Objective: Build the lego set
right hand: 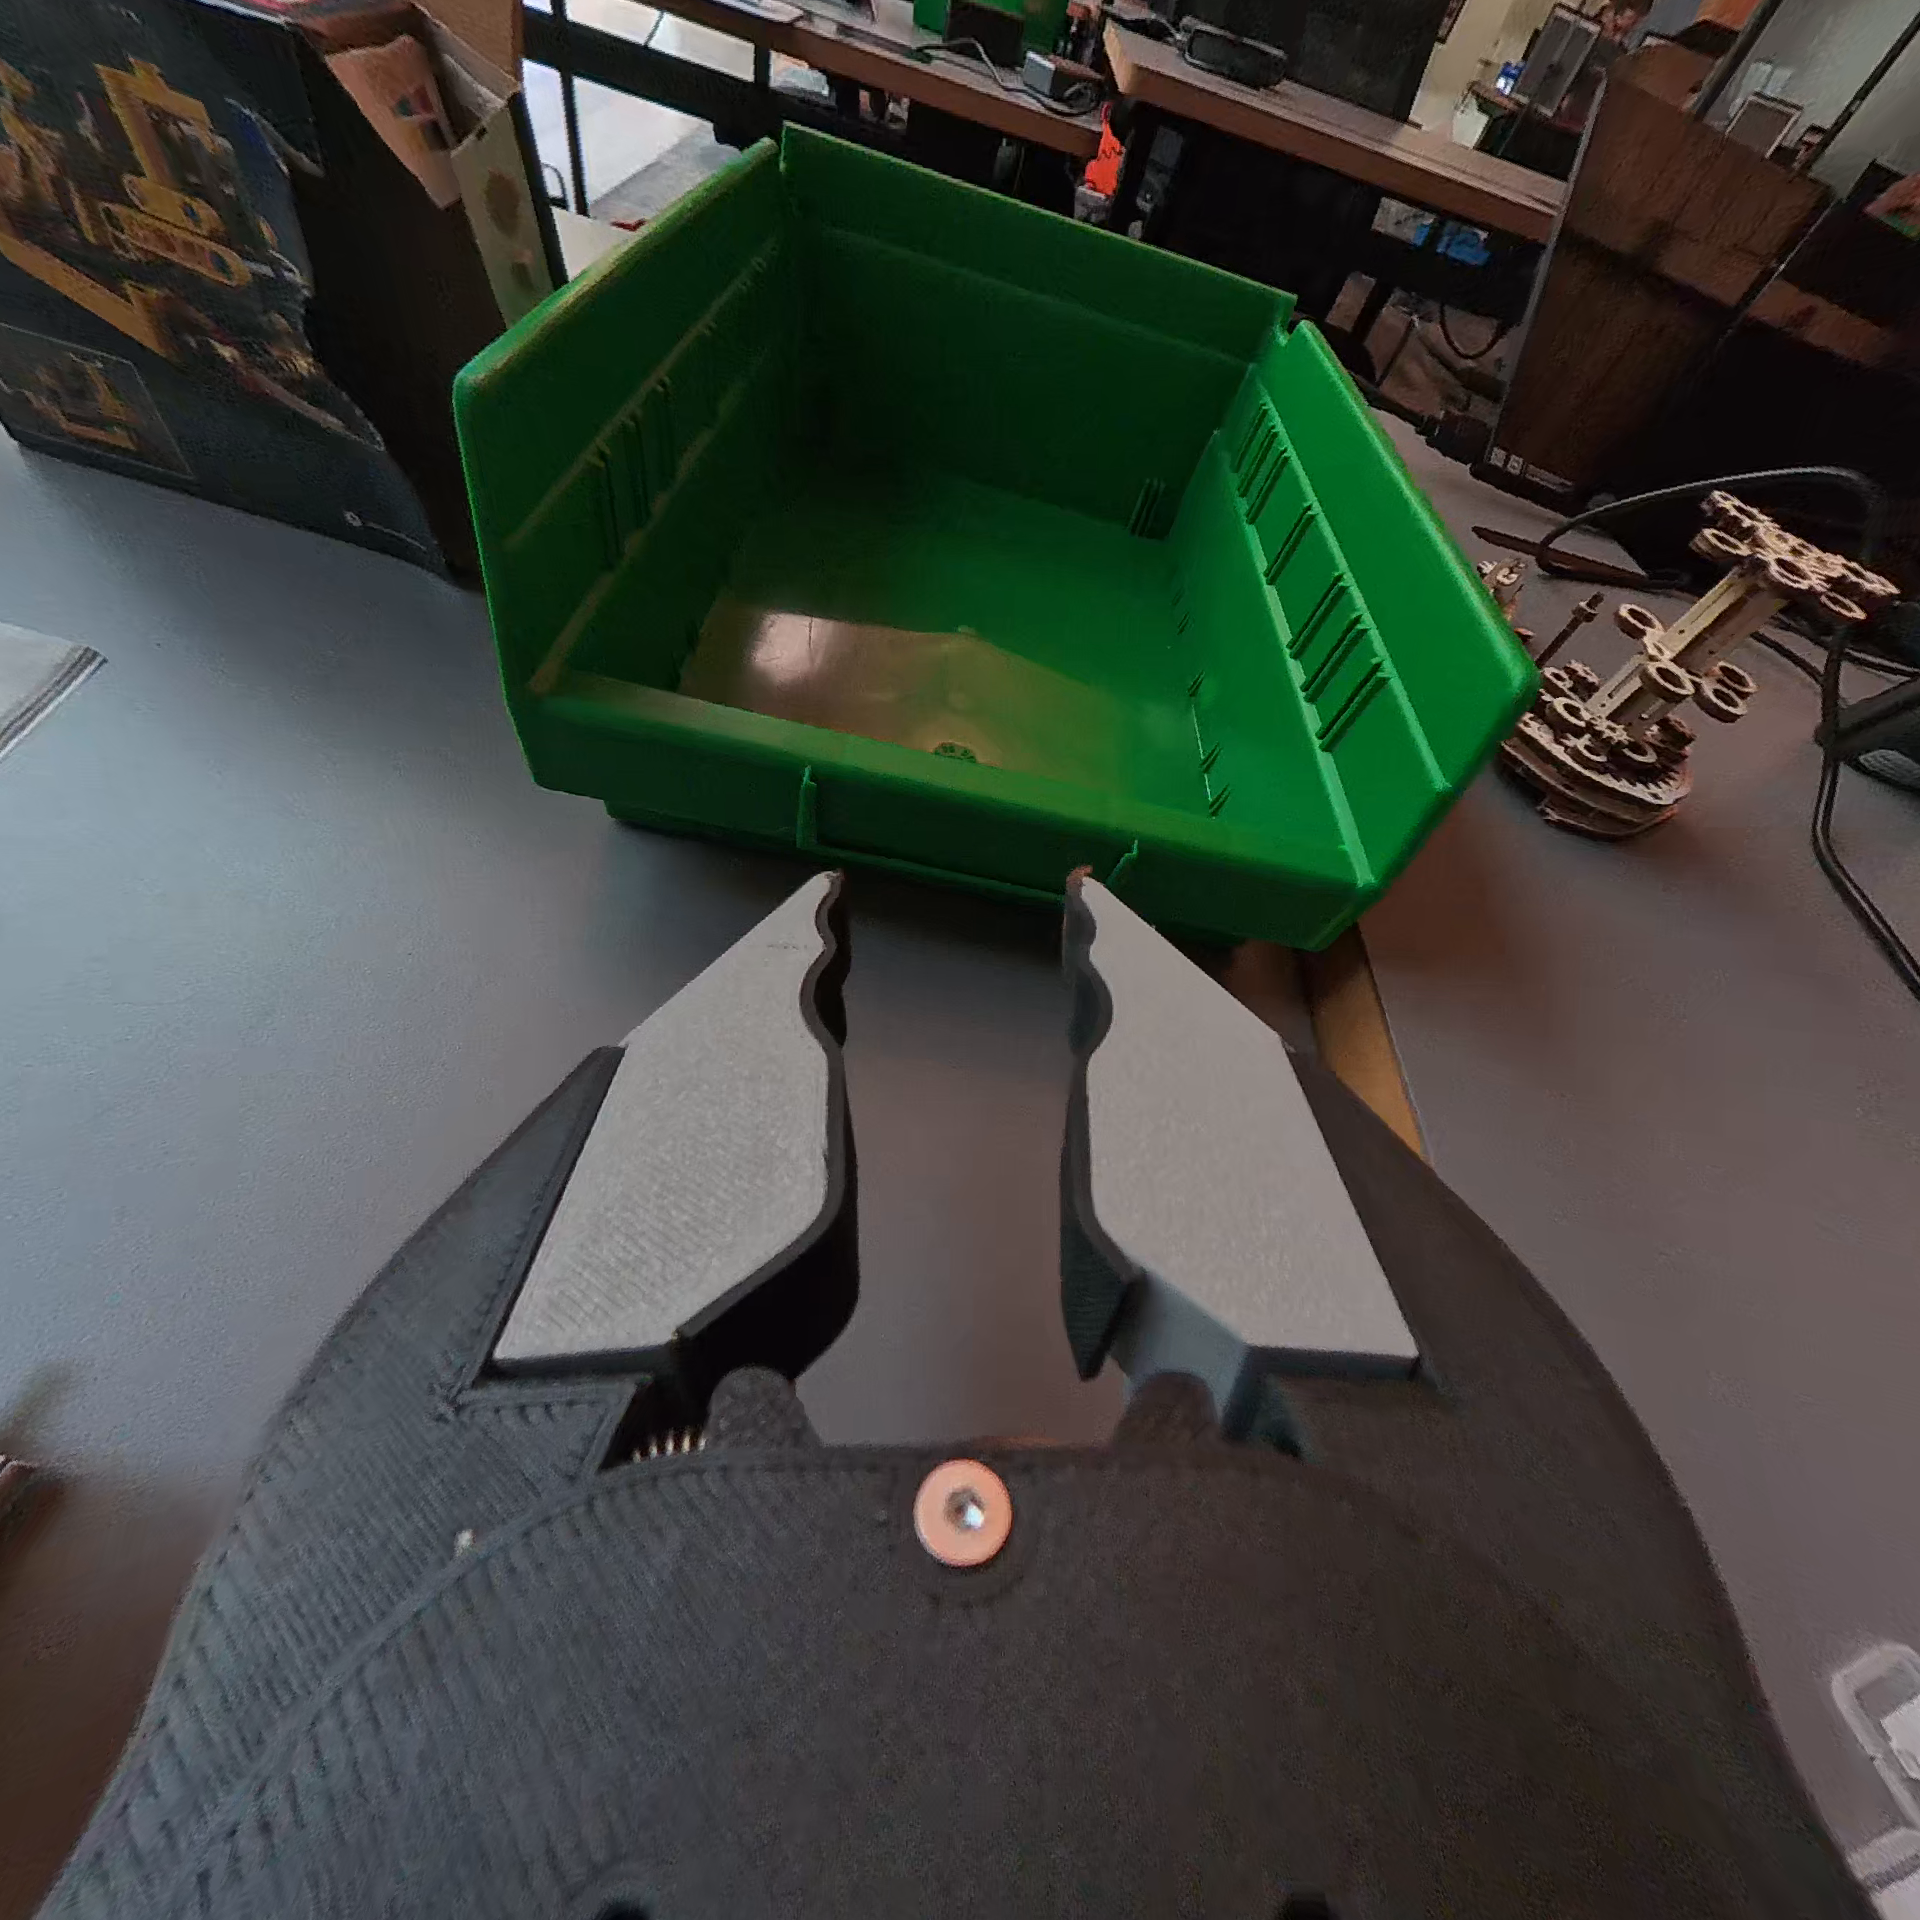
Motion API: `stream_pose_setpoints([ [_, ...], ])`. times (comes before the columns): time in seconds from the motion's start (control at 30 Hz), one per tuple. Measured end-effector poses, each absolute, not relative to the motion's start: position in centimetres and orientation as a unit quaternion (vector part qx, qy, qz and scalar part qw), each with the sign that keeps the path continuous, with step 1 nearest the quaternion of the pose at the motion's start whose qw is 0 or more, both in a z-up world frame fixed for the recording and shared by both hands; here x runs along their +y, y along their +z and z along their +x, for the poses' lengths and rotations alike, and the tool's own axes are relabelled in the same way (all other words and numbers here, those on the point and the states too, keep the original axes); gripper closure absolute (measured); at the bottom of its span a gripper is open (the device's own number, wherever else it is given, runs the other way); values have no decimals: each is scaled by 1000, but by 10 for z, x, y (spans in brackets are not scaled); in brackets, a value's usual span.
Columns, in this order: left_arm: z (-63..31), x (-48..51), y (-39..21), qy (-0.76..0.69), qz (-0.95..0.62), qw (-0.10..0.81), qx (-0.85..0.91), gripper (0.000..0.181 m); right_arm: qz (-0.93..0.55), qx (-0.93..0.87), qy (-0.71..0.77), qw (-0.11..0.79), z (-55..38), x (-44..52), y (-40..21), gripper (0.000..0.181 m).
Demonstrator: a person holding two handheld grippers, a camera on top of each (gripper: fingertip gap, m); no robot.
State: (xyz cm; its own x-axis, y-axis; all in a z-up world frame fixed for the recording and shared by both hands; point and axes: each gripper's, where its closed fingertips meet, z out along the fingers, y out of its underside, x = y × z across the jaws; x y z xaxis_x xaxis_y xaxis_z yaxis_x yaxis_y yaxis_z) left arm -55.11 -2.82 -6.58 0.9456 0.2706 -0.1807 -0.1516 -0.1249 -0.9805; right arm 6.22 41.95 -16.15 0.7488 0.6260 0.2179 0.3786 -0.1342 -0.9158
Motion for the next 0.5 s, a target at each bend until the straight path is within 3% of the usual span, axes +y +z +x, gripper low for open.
stream_pose_setpoints([
  [0.2,-549,-22,-72,149,-749,643,-55,122,-750,-346,97,555,60,420,-166,143],
  [0.5,-493,-13,-101,18,-780,621,-66,127,-726,-335,124,588,61,415,-152,149],
])
